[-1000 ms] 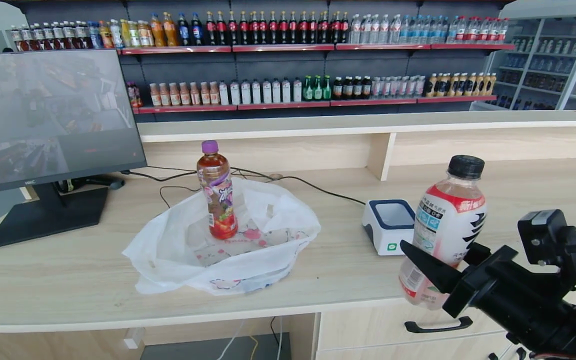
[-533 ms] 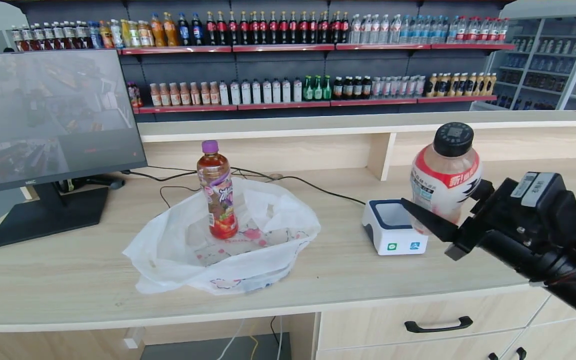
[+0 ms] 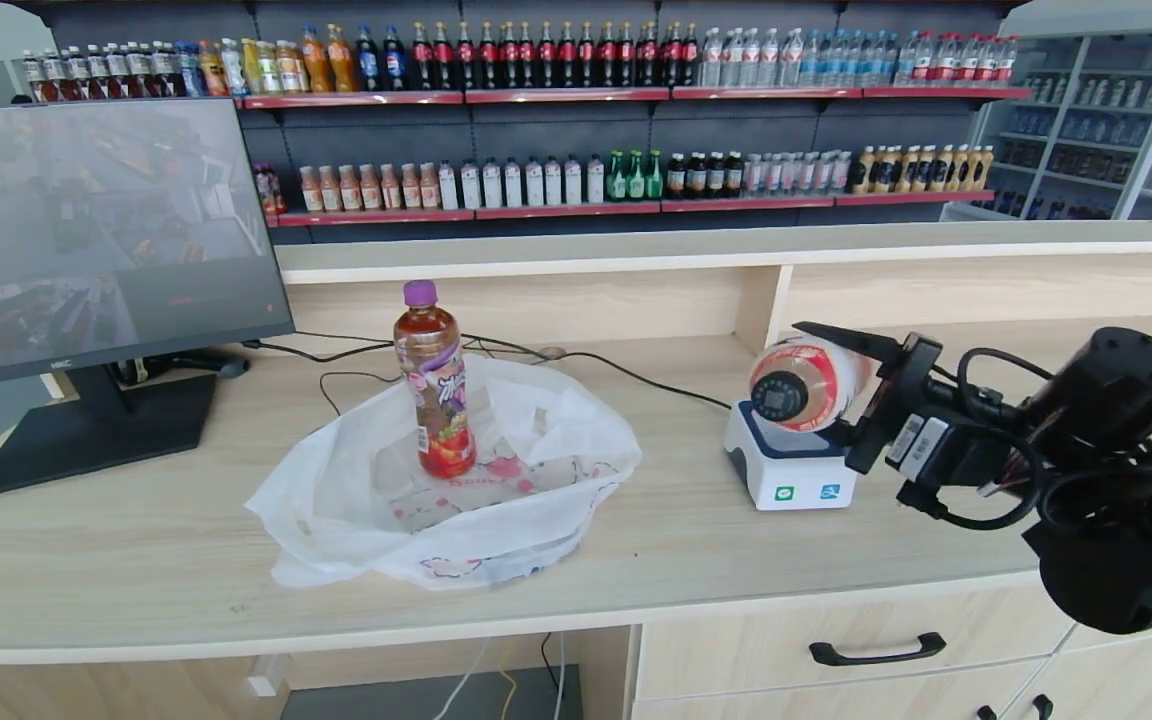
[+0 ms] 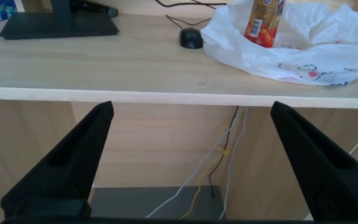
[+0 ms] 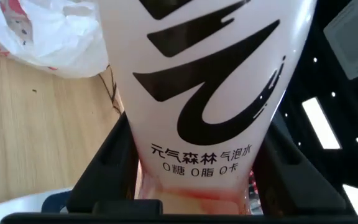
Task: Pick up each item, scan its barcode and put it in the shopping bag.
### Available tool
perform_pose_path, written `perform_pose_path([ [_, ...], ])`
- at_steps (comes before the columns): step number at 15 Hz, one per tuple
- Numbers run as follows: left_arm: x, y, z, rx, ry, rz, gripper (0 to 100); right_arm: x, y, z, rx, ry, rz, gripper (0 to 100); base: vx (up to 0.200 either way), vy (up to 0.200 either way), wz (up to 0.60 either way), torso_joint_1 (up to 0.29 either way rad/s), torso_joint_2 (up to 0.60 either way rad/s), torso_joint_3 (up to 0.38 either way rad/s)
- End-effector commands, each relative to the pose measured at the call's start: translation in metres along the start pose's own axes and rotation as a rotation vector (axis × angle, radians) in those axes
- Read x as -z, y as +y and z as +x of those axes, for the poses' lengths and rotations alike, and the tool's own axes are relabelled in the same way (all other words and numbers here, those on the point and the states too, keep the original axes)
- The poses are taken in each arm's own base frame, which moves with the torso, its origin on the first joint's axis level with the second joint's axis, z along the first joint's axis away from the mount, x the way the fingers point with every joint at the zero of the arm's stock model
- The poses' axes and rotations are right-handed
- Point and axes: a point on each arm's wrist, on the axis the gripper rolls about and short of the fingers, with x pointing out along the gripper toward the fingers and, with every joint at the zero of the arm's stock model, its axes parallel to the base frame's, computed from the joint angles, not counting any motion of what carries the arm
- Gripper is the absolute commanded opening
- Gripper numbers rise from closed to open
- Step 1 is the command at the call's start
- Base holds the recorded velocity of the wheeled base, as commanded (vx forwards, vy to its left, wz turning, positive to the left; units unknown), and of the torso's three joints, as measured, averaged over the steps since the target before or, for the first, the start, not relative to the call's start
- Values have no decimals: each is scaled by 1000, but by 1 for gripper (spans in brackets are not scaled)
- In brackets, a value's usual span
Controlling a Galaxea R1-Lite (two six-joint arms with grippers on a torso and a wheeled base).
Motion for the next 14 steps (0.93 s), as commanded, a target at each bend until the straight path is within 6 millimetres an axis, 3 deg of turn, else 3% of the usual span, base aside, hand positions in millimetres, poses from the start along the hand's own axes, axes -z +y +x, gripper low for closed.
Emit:
perform_pose_path([
  [1, 0, 0, 0, 0, 0, 0, 100, 27, 21, -12, -64, 22, -5, 0, 0, 0, 0, 0, 0, 0],
  [14, 0, 0, 0, 0, 0, 0, 100, 28, 38, -9, -126, -87, -121, 0, 0, 0, 0, 0, 0, 0],
])
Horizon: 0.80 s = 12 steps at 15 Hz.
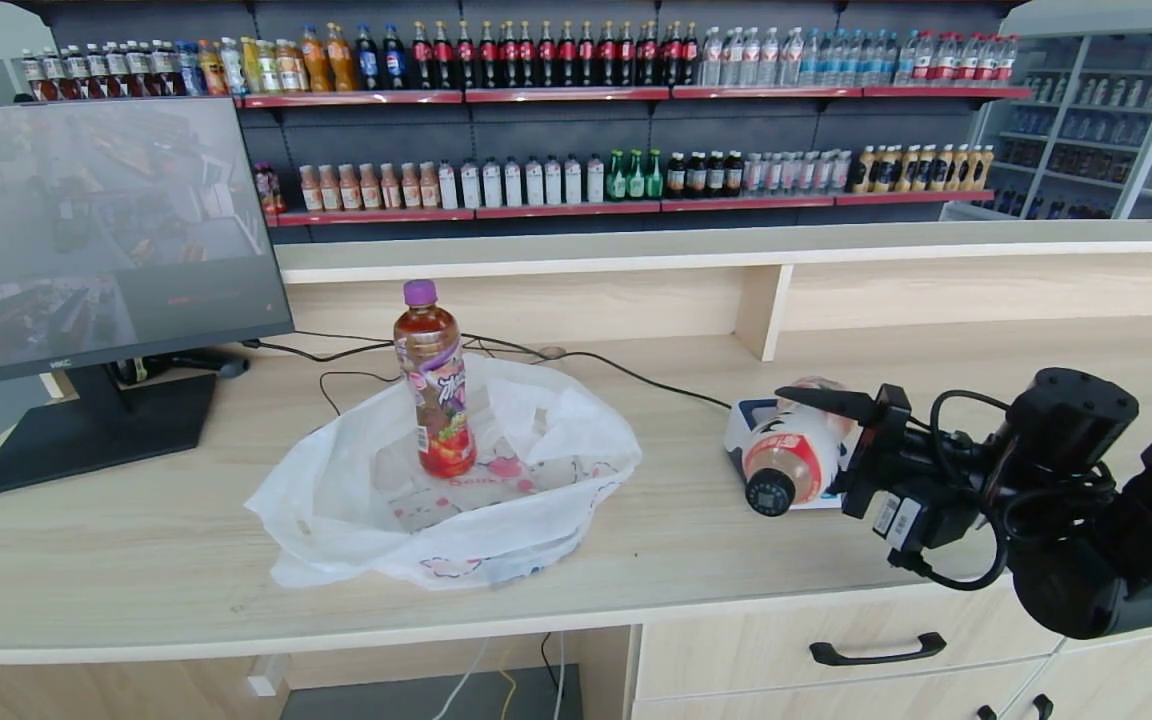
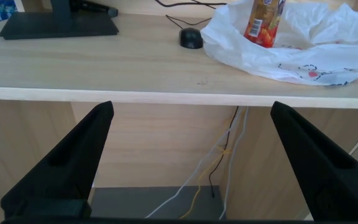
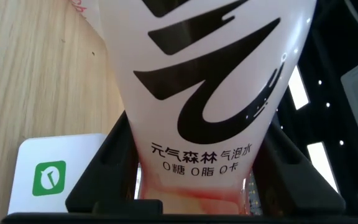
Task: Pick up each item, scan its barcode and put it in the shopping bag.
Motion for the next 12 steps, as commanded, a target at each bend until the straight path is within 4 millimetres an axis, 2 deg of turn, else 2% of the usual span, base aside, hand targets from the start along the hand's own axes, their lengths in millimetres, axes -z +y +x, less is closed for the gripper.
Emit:
perform_pose_path([
  [1, 0, 0, 0, 0, 0, 0, 100, 0, -2, 0, 3, -1, -6, 0, 0, 0, 0, 0, 0, 0],
  [12, 0, 0, 0, 0, 0, 0, 100, -1, -1, -1, 2, 0, -8, 0, 0, 0, 0, 0, 0, 0],
])
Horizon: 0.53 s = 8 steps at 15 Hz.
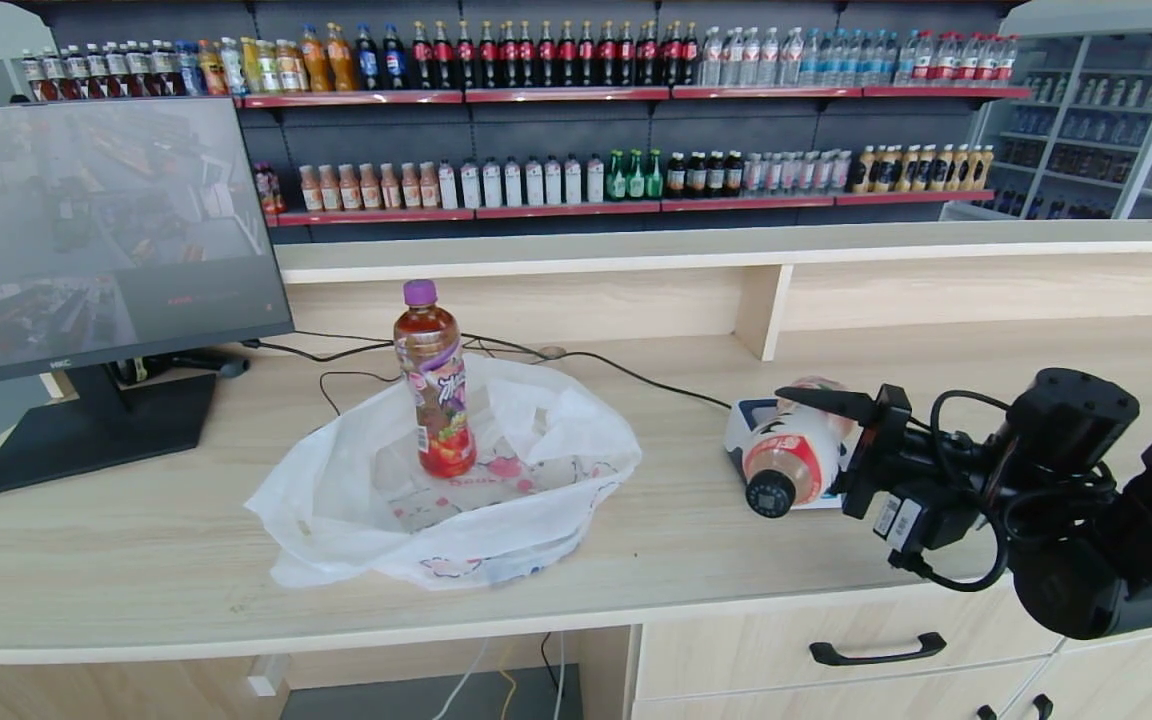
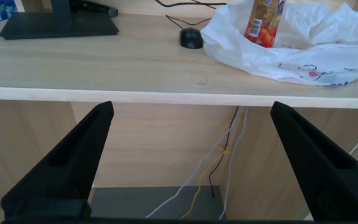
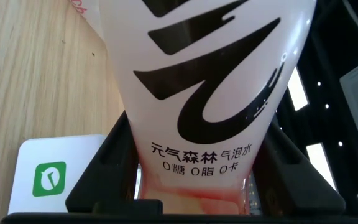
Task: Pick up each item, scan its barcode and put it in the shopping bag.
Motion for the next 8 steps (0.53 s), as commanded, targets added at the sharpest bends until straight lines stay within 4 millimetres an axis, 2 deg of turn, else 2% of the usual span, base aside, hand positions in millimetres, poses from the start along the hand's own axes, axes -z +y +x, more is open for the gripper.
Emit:
perform_pose_path([
  [1, 0, 0, 0, 0, 0, 0, 100, 0, -1, 0, 3, -1, -5, 0, 0, 0, 0, 0, 0, 0],
  [8, 0, 0, 0, 0, 0, 0, 100, -2, -3, 0, 6, -3, -6, 0, 0, 0, 0, 0, 0, 0],
])
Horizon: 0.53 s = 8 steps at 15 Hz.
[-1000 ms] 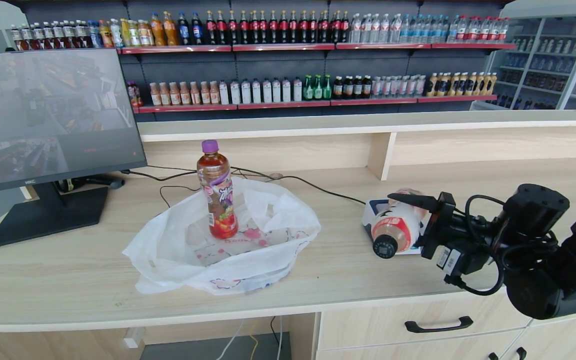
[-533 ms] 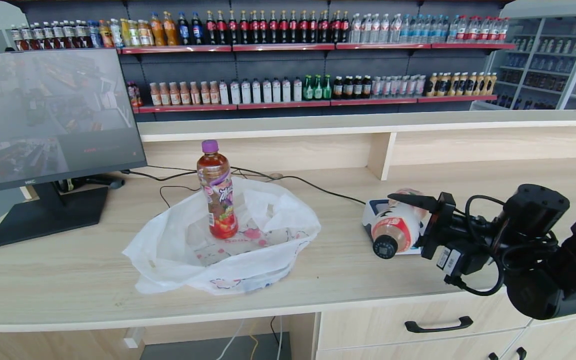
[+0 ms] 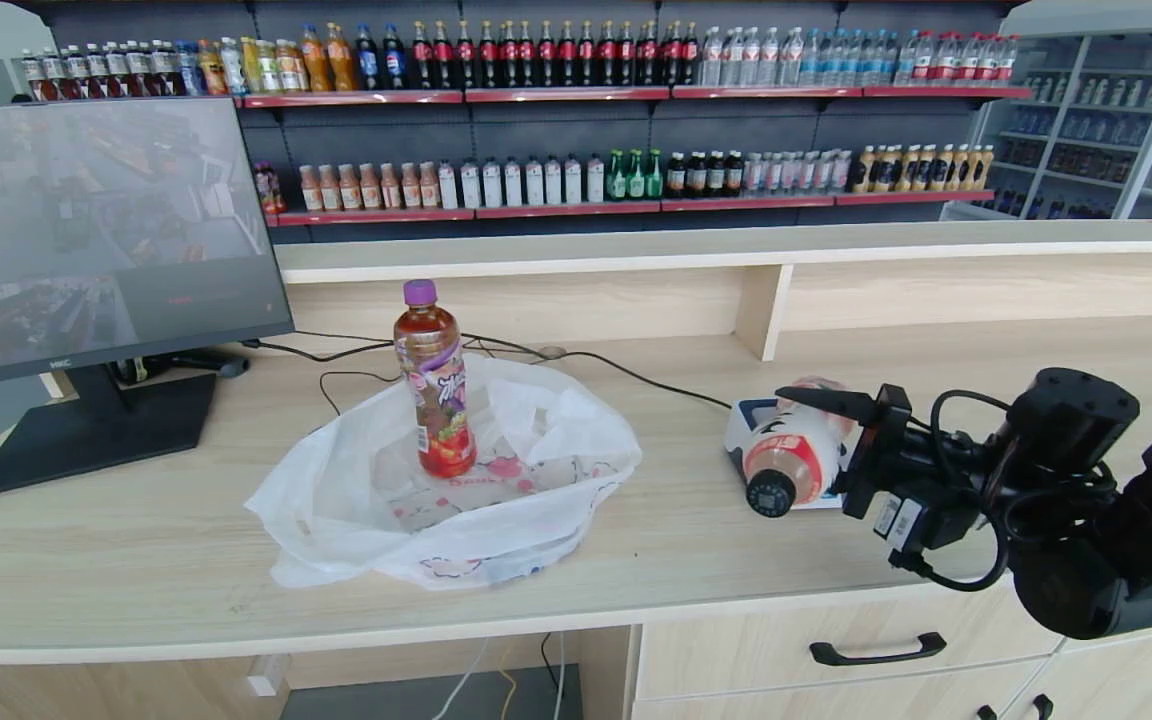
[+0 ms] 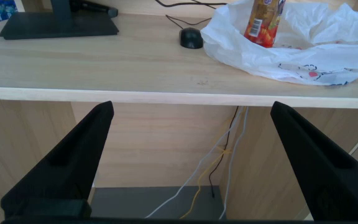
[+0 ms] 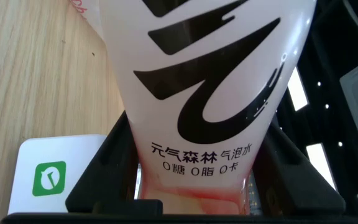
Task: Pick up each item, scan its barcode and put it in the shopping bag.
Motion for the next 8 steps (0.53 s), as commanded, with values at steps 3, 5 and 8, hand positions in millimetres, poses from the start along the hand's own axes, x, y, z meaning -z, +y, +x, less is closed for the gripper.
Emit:
perform_pose_path([
  [3, 0, 0, 0, 0, 0, 0, 100, -22, -36, -8, 57, -14, 16, 0, 0, 0, 0, 0, 0, 0],
  [5, 0, 0, 0, 0, 0, 0, 100, -40, -66, -16, 120, -11, 103, 0, 0, 0, 0, 0, 0, 0],
  [8, 0, 0, 0, 0, 0, 0, 100, -67, -91, -30, 231, 61, 271, 0, 0, 0, 0, 0, 0, 0],
])
